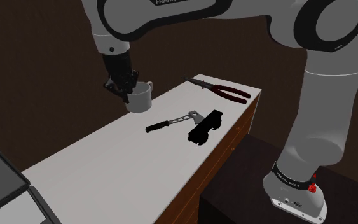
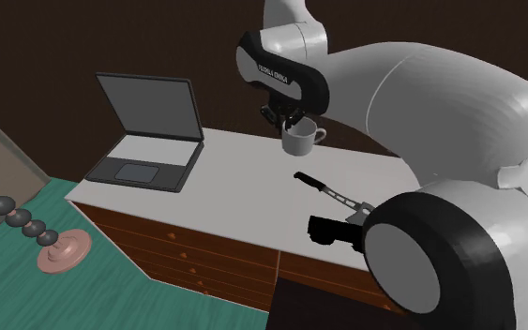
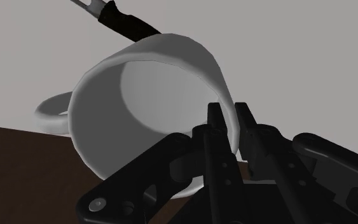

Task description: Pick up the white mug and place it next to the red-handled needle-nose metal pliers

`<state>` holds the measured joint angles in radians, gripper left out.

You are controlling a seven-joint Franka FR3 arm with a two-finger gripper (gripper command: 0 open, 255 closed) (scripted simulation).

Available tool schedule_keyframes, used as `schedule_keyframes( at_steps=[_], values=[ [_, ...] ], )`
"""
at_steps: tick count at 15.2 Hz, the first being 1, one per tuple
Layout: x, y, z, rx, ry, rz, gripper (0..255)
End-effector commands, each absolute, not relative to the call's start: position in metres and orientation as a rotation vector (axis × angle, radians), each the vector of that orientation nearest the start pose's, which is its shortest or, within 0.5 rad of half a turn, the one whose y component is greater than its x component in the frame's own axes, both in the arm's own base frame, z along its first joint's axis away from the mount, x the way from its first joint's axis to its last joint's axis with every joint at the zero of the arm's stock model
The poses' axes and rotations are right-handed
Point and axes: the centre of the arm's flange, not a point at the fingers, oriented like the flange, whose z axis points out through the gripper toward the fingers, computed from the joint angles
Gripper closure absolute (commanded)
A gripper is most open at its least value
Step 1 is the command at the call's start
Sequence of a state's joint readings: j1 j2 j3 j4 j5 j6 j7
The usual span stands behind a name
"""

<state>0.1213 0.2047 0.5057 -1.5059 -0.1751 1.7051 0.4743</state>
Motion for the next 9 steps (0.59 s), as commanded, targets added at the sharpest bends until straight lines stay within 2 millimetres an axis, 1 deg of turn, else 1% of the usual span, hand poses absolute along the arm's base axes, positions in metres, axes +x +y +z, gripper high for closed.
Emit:
schedule_keyframes(
  at_steps=[1, 9],
  values=[
    [0.534, 0.304, 0.564, -3.182, -0.265, -0.09, 255],
    [0.556, 0.2, 0.565, -3.182, -0.265, -0.09, 255]
  ],
)
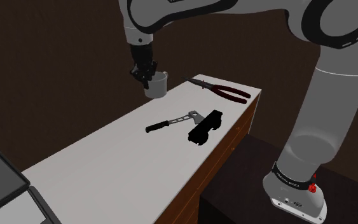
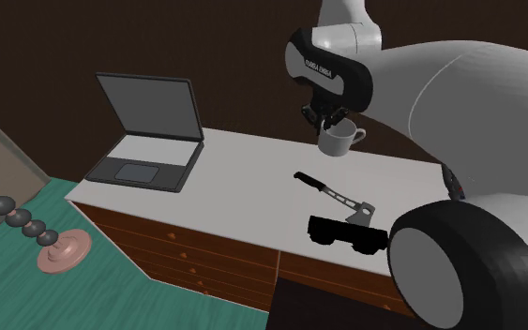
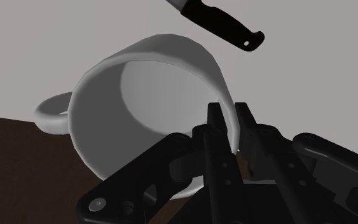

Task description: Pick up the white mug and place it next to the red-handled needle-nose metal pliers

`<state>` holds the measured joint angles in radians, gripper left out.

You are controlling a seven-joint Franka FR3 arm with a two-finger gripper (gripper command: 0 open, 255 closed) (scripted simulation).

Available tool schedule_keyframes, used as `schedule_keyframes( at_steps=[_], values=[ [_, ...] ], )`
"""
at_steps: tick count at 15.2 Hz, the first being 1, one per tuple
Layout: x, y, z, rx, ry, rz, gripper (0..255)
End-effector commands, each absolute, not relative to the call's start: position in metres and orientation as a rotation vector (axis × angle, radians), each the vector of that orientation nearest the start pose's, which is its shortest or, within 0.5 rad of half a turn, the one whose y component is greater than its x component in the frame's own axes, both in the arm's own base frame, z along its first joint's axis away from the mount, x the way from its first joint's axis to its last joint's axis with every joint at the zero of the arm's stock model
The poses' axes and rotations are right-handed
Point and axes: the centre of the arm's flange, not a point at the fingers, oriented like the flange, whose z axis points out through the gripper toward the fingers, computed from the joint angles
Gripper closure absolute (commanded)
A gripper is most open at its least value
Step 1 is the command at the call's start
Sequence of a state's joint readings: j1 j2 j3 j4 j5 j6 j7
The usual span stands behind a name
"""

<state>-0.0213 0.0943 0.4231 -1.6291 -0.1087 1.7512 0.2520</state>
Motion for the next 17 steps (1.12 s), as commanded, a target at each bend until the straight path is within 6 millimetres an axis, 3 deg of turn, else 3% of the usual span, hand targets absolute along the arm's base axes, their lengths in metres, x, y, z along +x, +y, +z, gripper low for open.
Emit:
schedule_keyframes(
  at_steps=[1, 17],
  values=[
    [0.559, 0.188, 0.565, -3.182, -0.265, -0.09, 255],
    [0.606, -0.023, 0.566, -3.182, -0.265, -0.09, 255]
  ],
)
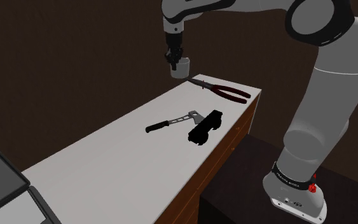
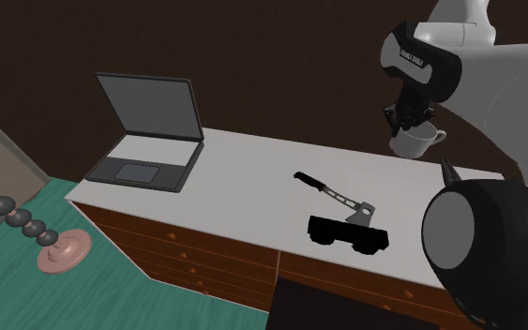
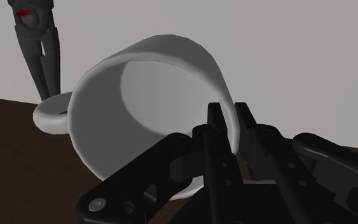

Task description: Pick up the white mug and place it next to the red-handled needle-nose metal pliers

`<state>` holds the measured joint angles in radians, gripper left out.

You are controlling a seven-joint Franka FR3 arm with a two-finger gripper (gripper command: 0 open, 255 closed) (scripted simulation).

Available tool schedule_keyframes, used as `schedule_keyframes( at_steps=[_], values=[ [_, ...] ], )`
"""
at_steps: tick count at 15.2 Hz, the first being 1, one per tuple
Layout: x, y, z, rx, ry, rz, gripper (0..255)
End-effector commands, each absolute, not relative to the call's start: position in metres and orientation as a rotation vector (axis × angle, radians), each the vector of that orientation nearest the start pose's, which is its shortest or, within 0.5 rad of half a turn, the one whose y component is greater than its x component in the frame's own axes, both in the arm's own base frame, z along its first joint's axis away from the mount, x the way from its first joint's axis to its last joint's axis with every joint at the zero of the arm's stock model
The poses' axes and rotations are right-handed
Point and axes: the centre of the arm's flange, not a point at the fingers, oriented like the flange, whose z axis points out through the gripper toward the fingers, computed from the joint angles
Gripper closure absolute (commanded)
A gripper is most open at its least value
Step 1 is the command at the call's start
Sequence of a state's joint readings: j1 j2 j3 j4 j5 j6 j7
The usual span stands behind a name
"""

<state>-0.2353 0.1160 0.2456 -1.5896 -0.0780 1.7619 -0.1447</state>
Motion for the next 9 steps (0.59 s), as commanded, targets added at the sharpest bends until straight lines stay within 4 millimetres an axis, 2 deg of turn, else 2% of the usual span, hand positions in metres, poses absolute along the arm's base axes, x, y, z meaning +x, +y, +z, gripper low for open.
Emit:
schedule_keyframes(
  at_steps=[1, 9],
  values=[
    [0.606, -0.023, 0.56, -3.182, -0.265, -0.09, 255],
    [0.606, -0.023, 0.518, -3.182, -0.265, -0.09, 255]
  ],
)
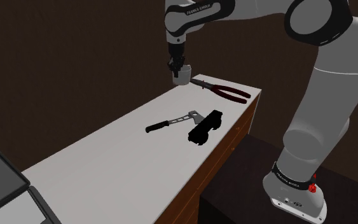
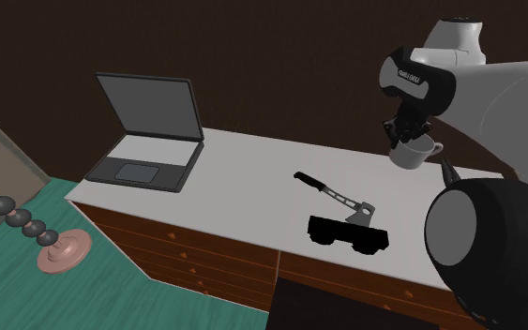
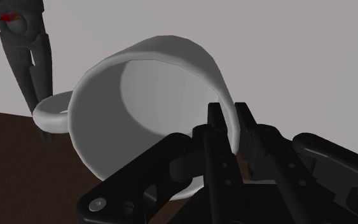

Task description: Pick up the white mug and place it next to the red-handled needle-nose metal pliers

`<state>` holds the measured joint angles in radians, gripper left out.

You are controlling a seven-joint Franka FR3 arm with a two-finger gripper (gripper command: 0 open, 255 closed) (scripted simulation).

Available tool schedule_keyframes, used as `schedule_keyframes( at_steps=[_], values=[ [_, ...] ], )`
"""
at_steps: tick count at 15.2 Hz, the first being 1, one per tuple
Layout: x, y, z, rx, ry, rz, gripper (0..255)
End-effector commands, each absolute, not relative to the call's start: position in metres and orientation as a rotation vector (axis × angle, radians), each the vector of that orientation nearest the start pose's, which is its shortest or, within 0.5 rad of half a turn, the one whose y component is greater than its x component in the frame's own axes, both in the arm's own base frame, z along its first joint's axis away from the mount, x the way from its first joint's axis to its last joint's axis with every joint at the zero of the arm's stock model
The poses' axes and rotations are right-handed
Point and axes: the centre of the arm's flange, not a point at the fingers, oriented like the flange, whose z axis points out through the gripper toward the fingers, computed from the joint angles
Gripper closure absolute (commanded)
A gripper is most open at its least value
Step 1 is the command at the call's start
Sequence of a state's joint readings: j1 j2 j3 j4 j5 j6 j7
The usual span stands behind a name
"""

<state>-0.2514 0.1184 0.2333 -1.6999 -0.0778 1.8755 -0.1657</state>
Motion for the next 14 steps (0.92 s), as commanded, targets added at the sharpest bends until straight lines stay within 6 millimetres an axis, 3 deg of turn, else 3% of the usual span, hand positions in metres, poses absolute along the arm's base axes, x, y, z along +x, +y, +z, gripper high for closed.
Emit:
schedule_keyframes(
  at_steps=[1, 14],
  values=[
    [0.606, -0.023, 0.513, -3.182, -0.265, -0.09, 255],
    [0.606, -0.023, 0.444, -3.182, -0.265, -0.09, 255]
  ],
)
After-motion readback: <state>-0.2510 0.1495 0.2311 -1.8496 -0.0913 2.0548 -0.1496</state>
